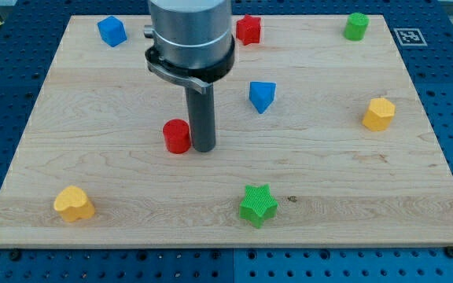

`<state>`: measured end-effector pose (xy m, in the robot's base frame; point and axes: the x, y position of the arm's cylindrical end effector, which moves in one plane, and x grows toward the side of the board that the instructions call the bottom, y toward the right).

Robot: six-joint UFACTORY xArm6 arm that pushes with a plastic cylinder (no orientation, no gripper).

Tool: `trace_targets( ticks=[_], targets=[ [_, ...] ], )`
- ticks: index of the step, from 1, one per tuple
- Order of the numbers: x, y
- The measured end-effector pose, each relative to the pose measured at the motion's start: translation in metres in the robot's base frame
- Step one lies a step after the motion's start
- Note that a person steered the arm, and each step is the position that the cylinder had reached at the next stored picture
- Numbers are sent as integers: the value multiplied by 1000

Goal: Slide the red circle vertically below the cube

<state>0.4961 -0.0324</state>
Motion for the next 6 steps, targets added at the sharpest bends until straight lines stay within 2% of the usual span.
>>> trace_targets(
  ticks=[1,3,4,5,6],
  targets=[
    [9,-13],
    [-30,-45],
    [-31,-43],
    [-41,-77],
    [-58,-80]
  ],
)
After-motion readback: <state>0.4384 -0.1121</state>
